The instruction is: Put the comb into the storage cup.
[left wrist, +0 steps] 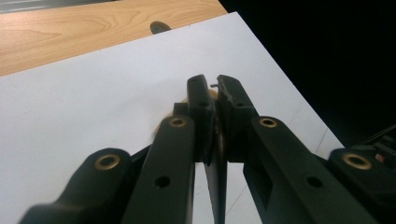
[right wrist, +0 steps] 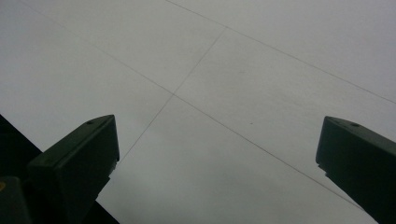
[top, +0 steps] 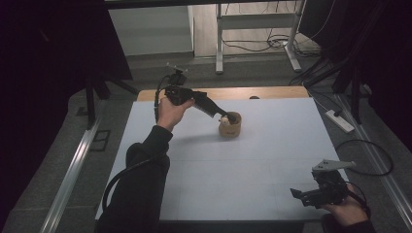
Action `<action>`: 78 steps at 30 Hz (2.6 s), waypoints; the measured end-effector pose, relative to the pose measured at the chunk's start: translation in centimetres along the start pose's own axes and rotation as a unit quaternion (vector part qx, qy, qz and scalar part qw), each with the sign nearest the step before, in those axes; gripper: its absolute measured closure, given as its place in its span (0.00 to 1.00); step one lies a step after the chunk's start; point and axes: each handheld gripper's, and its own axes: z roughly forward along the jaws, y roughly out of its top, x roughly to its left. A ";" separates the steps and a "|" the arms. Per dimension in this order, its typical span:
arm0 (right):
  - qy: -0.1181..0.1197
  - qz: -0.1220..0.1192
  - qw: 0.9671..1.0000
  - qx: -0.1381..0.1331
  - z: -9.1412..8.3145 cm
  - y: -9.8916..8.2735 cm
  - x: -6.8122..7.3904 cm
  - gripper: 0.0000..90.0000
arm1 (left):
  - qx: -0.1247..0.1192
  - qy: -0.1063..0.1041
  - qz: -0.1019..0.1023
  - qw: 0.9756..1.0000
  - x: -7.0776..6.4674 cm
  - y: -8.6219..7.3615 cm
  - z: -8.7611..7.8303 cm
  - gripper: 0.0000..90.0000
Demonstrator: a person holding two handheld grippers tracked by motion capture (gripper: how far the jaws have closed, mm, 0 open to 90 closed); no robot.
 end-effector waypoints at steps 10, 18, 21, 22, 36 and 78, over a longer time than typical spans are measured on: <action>0.000 0.000 1.000 0.000 0.0 0.0 0.0 0.00 | 0.007 0.004 0.002 1.000 -0.2 0.1 0.6 0.92; 0.001 -0.001 1.000 0.001 0.0 0.0 0.0 0.00 | 0.010 0.007 0.000 1.000 -0.2 0.0 1.0 0.92; 0.001 -0.001 1.000 0.001 0.0 0.0 0.0 0.00 | 0.012 0.008 0.001 1.000 -0.3 -0.1 1.2 0.92; 0.001 -0.001 1.000 0.001 0.0 0.0 0.0 0.00 | 0.012 0.008 0.001 1.000 -0.3 -0.1 1.2 0.92; 0.001 -0.002 1.000 0.001 0.0 0.0 0.0 0.00 | 0.016 0.010 0.003 1.000 -0.3 -0.3 2.0 0.92; 0.001 -0.002 1.000 0.005 0.1 0.0 0.0 0.00 | -0.027 0.063 0.068 0.995 -0.4 -1.2 2.5 0.57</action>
